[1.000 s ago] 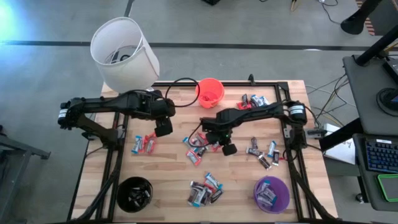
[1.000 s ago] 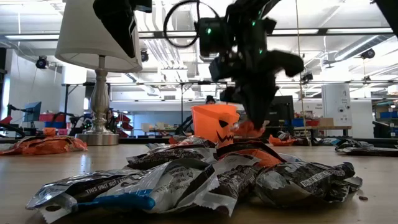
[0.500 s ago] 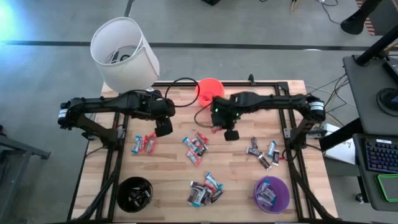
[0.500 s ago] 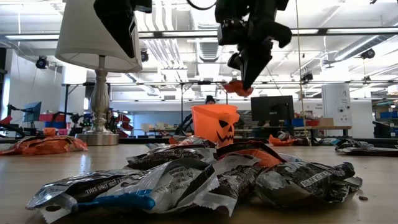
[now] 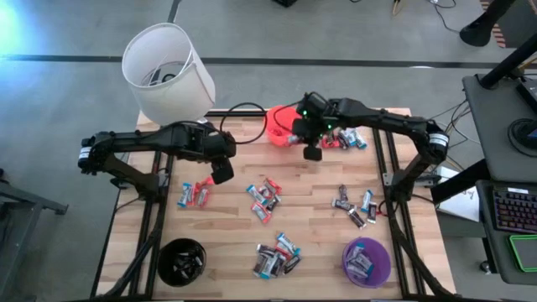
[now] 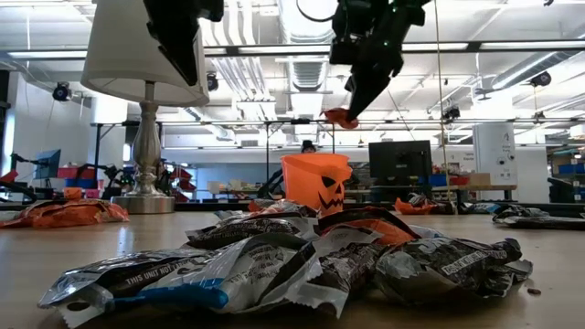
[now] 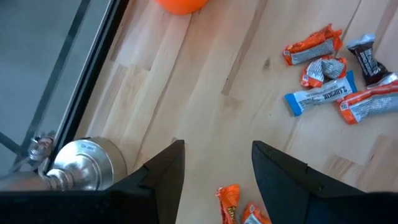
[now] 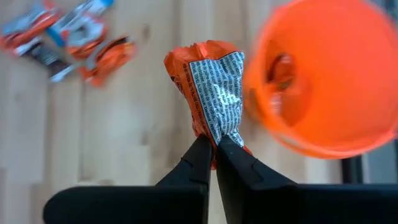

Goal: Organize candy in baskets
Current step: Put the orange chocolate into the orange bucket, then put the brown chocolate into the black bucket

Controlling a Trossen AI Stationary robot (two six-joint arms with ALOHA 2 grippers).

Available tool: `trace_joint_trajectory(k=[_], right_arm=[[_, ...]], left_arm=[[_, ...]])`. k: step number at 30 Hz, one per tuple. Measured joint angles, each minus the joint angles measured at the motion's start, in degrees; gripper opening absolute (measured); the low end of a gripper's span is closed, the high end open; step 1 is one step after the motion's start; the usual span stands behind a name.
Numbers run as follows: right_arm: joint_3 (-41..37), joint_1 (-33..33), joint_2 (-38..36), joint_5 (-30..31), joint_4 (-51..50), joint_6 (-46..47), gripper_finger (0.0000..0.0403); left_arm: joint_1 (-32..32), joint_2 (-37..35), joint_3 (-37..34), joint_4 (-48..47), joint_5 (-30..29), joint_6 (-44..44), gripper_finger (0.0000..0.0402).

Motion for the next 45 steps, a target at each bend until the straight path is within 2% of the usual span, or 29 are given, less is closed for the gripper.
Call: trace_joint_trajectory(k=[12,20,25,28,31,36,45], right_arm=[[0.0,-4.9,0.2,-0.1,12.5,2.2,0.0009],[0.0,-6.2,4.3,0.0,18.1,6.0,0.0009],[0.0,-7.1,6.4,0.3,18.5,8.3,0.0009],[0.0,-7.2,6.5,2.8,19.1,9.2,0.0009],[0.0,-7.6,6.6,3.3,19.9,11.6,0.001],[0.0,-8.1,6.6,3.0,19.8,14.5,0.0027],[0.0,-8.1,6.4,3.0,19.6,20.5,0.0073]], left_arm=[[0.0,0.0,0.0,0.0,0.0,-1.0,0.0169],[0.0,0.7,0.0,0.2,-0.1,-1.4,0.0169],[0.0,2.7,-0.3,0.1,-5.6,-2.1,0.0169],[0.0,4.3,-0.3,-0.1,-8.9,-2.1,0.0169],[0.1,6.0,-0.4,-0.1,-10.2,-2.1,0.0169],[0.2,8.1,-0.4,-0.1,-10.4,-1.2,0.0169],[0.3,7.6,-0.1,-0.2,-10.6,6.4,0.0169]])
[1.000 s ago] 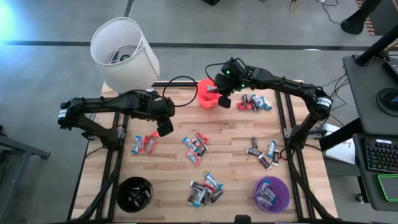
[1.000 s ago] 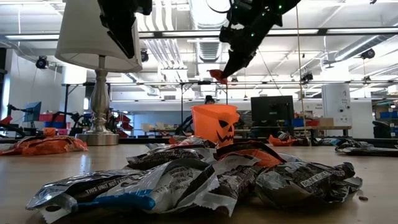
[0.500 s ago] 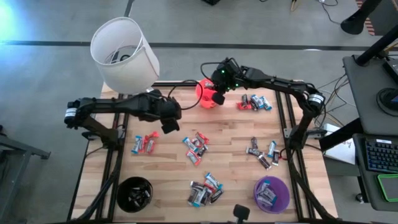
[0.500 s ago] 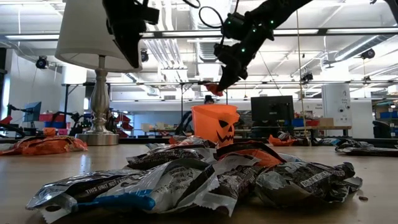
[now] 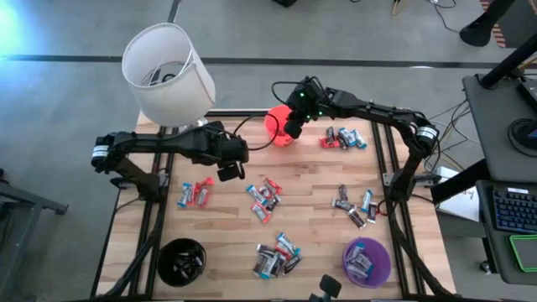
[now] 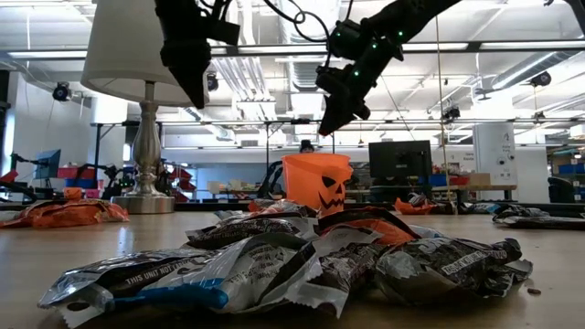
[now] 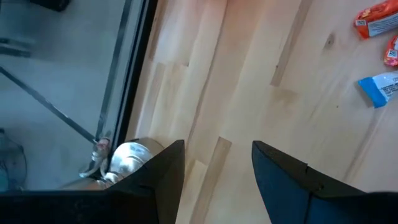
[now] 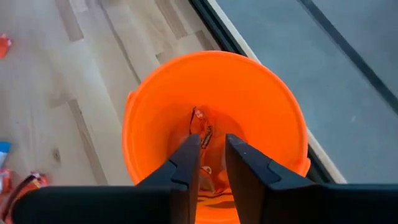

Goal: Organize candy in baskets
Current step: Put the brown chocolate into the black bucket

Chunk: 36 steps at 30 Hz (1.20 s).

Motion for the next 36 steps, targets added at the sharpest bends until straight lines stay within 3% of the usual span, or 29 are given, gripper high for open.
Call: trace_joint_trajectory(k=[10,17,23,28,33,36], right_arm=[[0.0,0.0,-2.9,0.1,-2.4,4.5,0.0111],[0.0,0.0,-8.1,0.1,-10.6,0.1,0.0112],[0.0,0.0,-12.4,0.1,-11.5,0.0,0.0107],[0.0,0.0,-15.1,0.1,-12.6,-0.1,0.0113],[0.0,0.0,-16.6,0.1,-14.9,2.8,0.0116],[0.0,0.0,-17.4,0.1,-16.5,4.4,0.0114]], left_arm=[[0.0,-0.2,0.5,-0.8,0.0,1.0,0.0169],[0.0,-0.2,0.5,-0.7,0.0,1.7,0.0169],[0.0,0.2,0.4,-0.9,0.5,2.0,0.0169],[0.0,0.2,0.7,-0.8,5.6,-5.4,0.0169],[-1.0,0.2,0.7,-0.6,16.5,-13.0,0.0169],[-2.5,0.2,0.6,-0.7,17.5,-12.9,0.0169]])
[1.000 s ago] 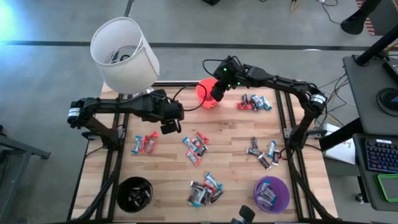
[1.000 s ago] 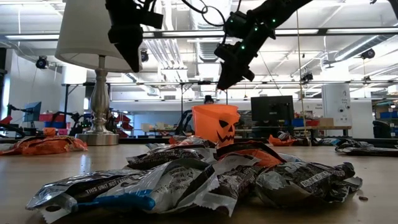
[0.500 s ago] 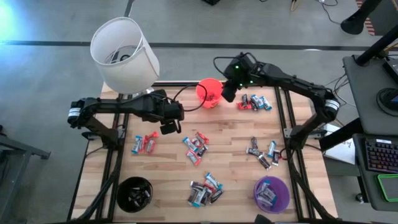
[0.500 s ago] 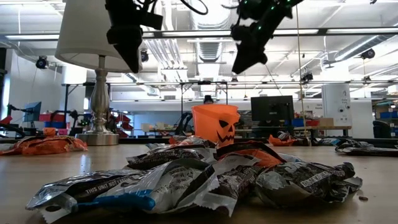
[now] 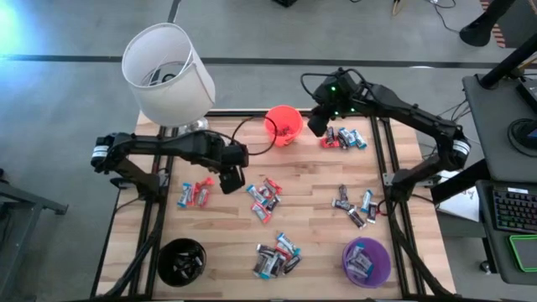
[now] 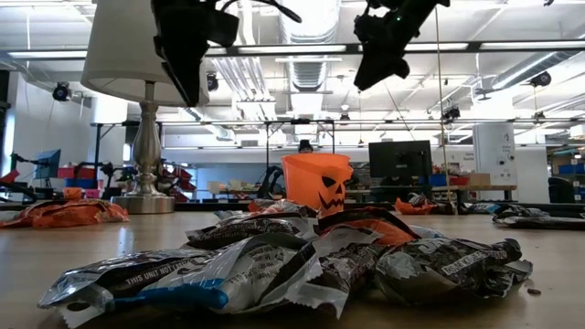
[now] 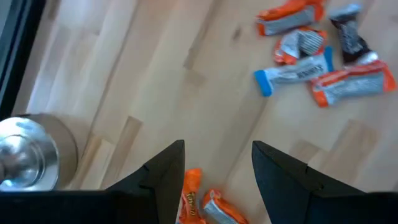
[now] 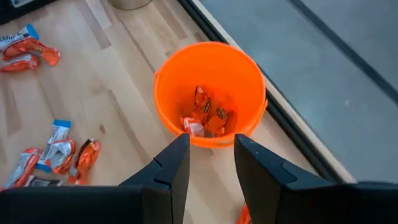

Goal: Organize candy in baskets
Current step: Put the brown chocolate into the black bucket

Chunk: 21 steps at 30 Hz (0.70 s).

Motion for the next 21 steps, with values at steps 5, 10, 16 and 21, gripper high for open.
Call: trace_joint_trajectory(k=[5,10,16,21], right_arm=[[0.0,0.0,-0.9,0.0,-2.9,2.9,0.0109],[0.0,0.0,-2.1,-0.1,-5.7,7.6,0.0112],[0.0,0.0,-4.4,-0.6,-6.3,11.7,0.0116],[0.0,0.2,-6.4,-3.5,-6.2,14.8,0.0109]], left_arm=[[-2.2,0.0,-0.1,0.9,0.3,5.2,0.0169],[-3.7,0.0,-0.3,5.4,5.2,12.1,0.0169],[-4.7,0.1,-0.5,11.5,11.4,21.7,0.0169],[-4.8,1.3,-0.5,13.6,14.6,28.2,0.0169]])
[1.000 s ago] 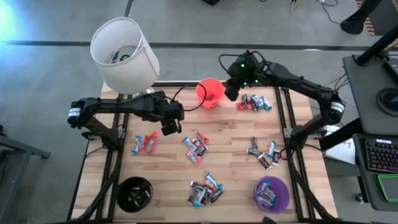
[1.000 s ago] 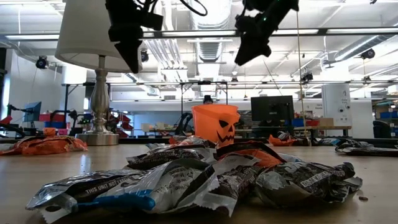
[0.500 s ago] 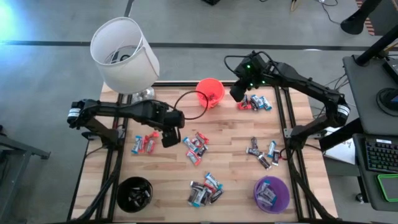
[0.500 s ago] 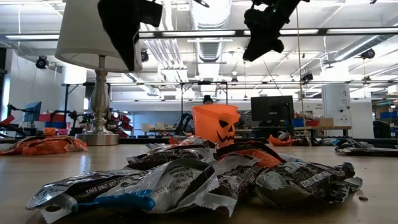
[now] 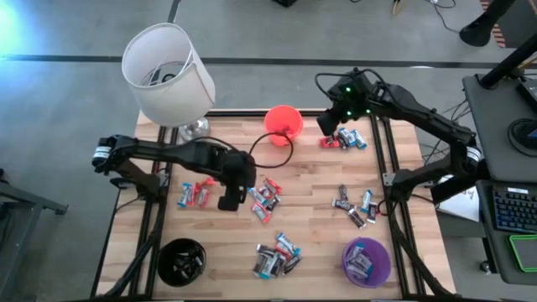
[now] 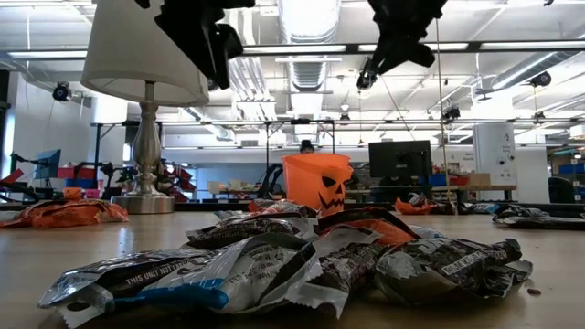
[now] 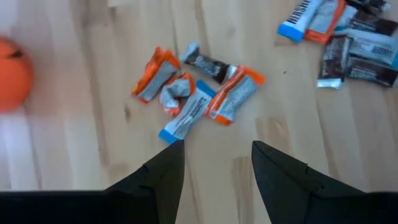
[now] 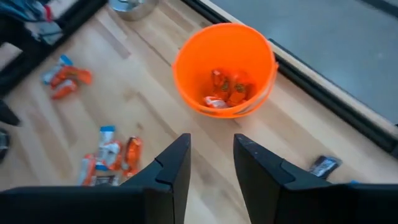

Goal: Organize candy in baskets
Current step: Put the brown chocolate into the black bucket

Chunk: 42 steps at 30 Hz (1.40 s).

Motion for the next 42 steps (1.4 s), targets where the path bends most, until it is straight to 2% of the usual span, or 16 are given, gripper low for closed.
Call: trace_joint_trajectory(k=[4,8,16,25,42], right_arm=[[0.0,0.2,-1.1,-0.1,0.0,1.7,0.0107],[0.0,0.2,-1.4,-0.1,0.0,1.8,0.0111],[0.0,0.2,-1.5,-0.1,-2.5,-2.0,0.0105],[0.0,0.2,-1.4,0.0,-4.9,-3.6,0.0111],[0.0,0.2,-0.1,0.5,-4.6,4.5,0.0109]], left_arm=[[0.0,1.7,0.0,1.3,3.3,4.2,0.0169],[-0.3,4.4,0.1,4.3,6.0,4.6,0.0169],[-3.7,9.5,2.5,5.3,5.5,0.7,0.0169],[-7.7,11.2,3.5,5.4,2.7,-3.0,0.0169],[-9.4,11.2,3.5,3.6,2.5,1.5,0.0169]])
